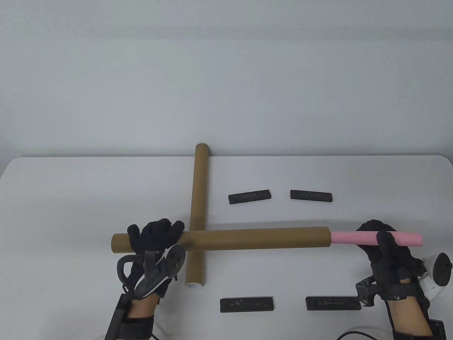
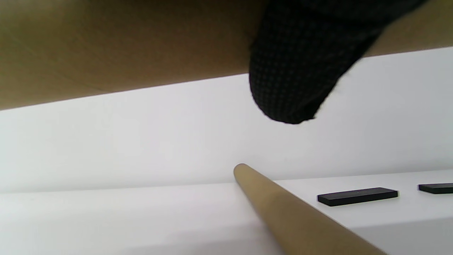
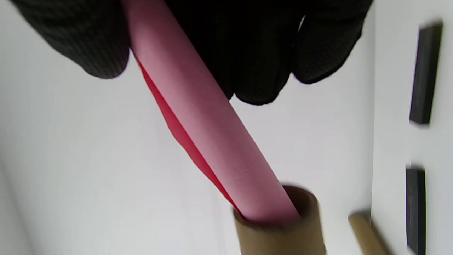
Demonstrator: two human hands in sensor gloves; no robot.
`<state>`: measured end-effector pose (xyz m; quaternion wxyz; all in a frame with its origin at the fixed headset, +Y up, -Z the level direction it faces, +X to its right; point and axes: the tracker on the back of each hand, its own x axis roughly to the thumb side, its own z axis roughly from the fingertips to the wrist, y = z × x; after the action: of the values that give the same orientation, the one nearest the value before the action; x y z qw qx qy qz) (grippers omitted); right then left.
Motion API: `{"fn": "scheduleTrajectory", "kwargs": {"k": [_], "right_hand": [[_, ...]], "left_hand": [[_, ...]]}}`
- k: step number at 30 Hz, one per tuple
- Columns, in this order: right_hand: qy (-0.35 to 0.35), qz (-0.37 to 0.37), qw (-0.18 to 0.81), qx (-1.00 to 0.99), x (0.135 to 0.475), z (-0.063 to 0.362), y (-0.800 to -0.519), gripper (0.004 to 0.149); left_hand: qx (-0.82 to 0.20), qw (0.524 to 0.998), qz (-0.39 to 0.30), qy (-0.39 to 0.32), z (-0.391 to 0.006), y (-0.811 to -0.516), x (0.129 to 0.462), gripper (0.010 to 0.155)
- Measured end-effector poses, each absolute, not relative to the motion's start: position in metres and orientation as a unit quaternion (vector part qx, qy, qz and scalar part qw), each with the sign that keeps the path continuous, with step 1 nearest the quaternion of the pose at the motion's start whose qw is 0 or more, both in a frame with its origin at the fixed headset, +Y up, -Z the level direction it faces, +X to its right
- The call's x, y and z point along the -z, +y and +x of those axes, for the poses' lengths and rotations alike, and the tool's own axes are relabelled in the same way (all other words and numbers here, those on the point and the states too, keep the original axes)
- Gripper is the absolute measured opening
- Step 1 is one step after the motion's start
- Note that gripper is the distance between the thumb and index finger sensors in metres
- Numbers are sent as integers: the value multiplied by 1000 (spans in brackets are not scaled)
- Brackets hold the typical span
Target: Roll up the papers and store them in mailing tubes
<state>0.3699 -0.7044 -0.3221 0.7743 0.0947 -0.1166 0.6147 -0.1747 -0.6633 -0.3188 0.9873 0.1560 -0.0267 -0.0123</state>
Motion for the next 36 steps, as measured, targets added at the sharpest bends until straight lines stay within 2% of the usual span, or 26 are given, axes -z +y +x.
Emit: {"fn": "scheduleTrajectory", "kwargs": {"k": [4,7,8,10,13,15,17,19,22,23,24,26,27,28,30,32,34,36], "right_hand": [[-26,141,801,-581,328,341,-718,61],[65,203,751,-625,330,319,-715,89],[61,211,730,-648,330,318,-713,101],[4,164,743,-649,326,328,-708,107],[-63,137,769,-622,322,349,-700,107],[-126,138,731,-656,317,362,-690,104],[-146,167,674,-704,312,357,-680,99],[-125,206,634,-735,311,342,-676,97],[-58,250,586,-769,309,309,-679,100],[-72,238,589,-769,308,310,-679,99],[-80,230,590,-770,309,313,-677,99],[-125,212,578,-778,308,332,-667,99],[-178,171,562,-789,304,348,-659,94],[-199,151,546,-800,302,355,-655,91],[-242,68,446,-859,300,379,-649,84],[-193,-24,340,-920,305,395,-651,77],[-93,-64,247,-963,316,409,-662,80],[19,-99,213,-972,331,424,-680,80]], "left_hand": [[-9,988,149,-46,-166,-665,316,75],[-17,988,145,-57,-161,-666,315,76],[-20,988,145,-54,-161,-667,315,75],[-28,988,142,-53,-163,-667,314,75],[-30,989,140,-48,-166,-668,315,75],[-27,989,139,-48,-164,-669,315,75],[-21,989,138,-56,-158,-670,315,75],[-14,988,137,-67,-152,-671,315,75],[-8,987,137,-82,-141,-672,312,75],[8,989,139,-58,-145,-672,311,75],[0,988,136,-77,-148,-672,313,75],[-4,989,132,-60,-153,-673,315,75],[4,989,136,-50,-157,-673,316,75],[3,990,136,-44,-159,-673,317,75],[5,990,135,-36,-162,-673,317,75],[7,990,134,-36,-164,-673,318,75],[10,990,135,-35,-165,-672,319,75],[11,990,136,-30,-166,-672,318,75]]}}
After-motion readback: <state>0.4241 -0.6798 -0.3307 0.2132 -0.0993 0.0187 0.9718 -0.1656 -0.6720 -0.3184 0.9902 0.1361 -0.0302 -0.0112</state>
